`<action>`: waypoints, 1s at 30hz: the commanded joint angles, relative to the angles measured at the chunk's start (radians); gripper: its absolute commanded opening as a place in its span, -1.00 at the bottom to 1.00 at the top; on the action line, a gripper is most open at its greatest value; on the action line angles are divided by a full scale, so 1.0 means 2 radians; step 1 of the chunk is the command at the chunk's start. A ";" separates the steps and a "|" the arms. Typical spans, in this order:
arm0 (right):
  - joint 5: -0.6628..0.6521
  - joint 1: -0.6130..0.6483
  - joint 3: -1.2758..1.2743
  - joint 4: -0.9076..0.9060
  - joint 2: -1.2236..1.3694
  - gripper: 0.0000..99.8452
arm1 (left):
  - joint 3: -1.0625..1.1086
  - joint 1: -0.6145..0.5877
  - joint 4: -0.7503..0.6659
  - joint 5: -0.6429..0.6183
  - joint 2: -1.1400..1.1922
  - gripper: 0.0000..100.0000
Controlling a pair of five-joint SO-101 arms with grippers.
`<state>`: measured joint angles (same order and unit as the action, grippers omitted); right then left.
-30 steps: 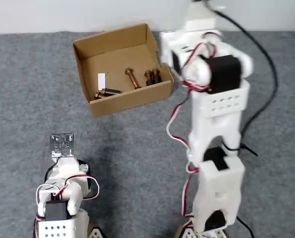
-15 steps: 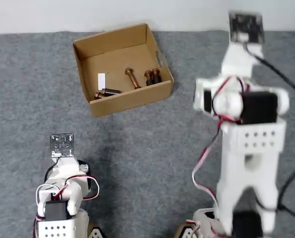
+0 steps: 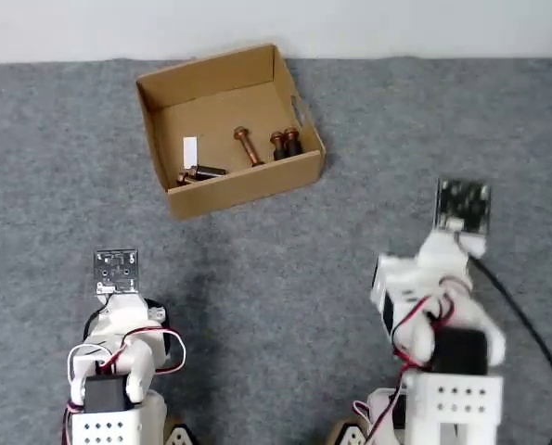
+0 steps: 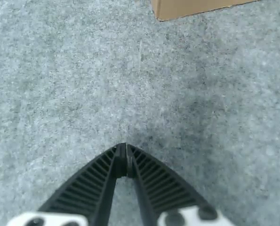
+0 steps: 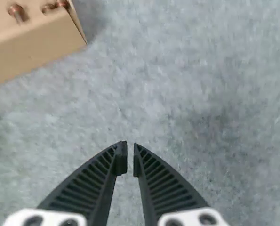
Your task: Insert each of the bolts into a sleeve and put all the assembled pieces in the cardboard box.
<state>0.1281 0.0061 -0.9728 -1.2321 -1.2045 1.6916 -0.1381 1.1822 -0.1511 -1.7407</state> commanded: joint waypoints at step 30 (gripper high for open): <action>-0.006 -0.006 -0.355 -0.016 -0.296 -0.98 | -0.006 -0.001 0.002 -0.002 -0.004 -0.99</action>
<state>0.1250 0.0077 -1.6648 -1.2183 -1.7937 1.6916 -0.1381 1.1822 -0.1496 -1.7407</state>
